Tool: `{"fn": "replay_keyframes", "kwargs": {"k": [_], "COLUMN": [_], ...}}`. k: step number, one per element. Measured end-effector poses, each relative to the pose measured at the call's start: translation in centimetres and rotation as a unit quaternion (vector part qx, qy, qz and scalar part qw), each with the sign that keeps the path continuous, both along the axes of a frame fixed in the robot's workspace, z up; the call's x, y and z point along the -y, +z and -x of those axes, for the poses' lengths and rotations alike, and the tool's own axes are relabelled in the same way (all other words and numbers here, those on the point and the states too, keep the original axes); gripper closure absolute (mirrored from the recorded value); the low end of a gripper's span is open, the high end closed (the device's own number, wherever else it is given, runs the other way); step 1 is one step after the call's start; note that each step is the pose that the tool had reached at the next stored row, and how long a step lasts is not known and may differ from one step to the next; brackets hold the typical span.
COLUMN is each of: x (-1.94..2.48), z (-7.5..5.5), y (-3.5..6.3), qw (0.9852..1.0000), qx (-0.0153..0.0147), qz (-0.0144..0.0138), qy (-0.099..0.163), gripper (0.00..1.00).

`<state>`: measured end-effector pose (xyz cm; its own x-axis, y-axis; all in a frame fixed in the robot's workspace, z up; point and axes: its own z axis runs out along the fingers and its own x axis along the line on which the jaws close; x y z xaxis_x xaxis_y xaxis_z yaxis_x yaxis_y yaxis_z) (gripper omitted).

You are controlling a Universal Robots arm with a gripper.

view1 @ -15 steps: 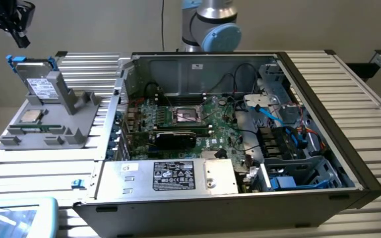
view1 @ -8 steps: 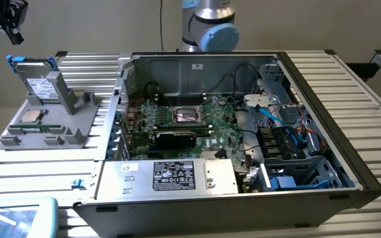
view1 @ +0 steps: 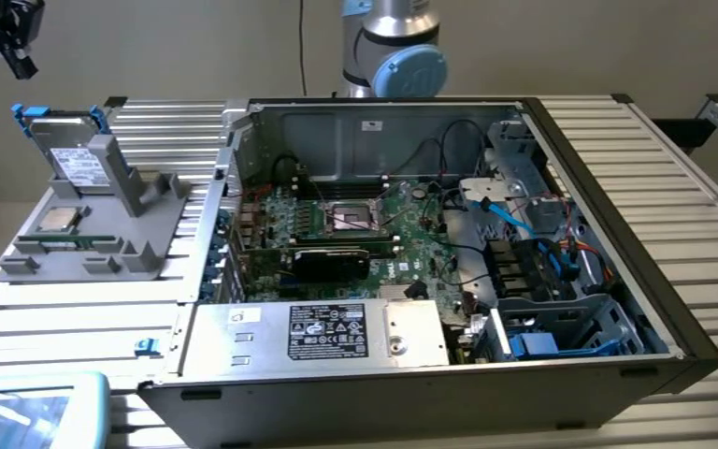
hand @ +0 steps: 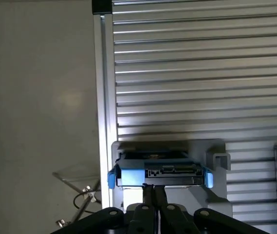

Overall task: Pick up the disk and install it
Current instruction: 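Pick up the disk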

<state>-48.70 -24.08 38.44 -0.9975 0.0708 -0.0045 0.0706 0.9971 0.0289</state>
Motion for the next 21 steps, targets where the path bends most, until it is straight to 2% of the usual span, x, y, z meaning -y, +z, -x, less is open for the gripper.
{"fn": "replay_keyframes", "kwargs": {"k": [16,21], "x": [0.00,-0.01], "z": [0.03,0.03], "y": [0.01,-0.05], "qw": [1.0000,0.9989], "qx": [0.0000,0.0001], "qz": [0.0000,-0.0020], "qy": [0.002,0.046], "gripper": [0.89,0.89]}}
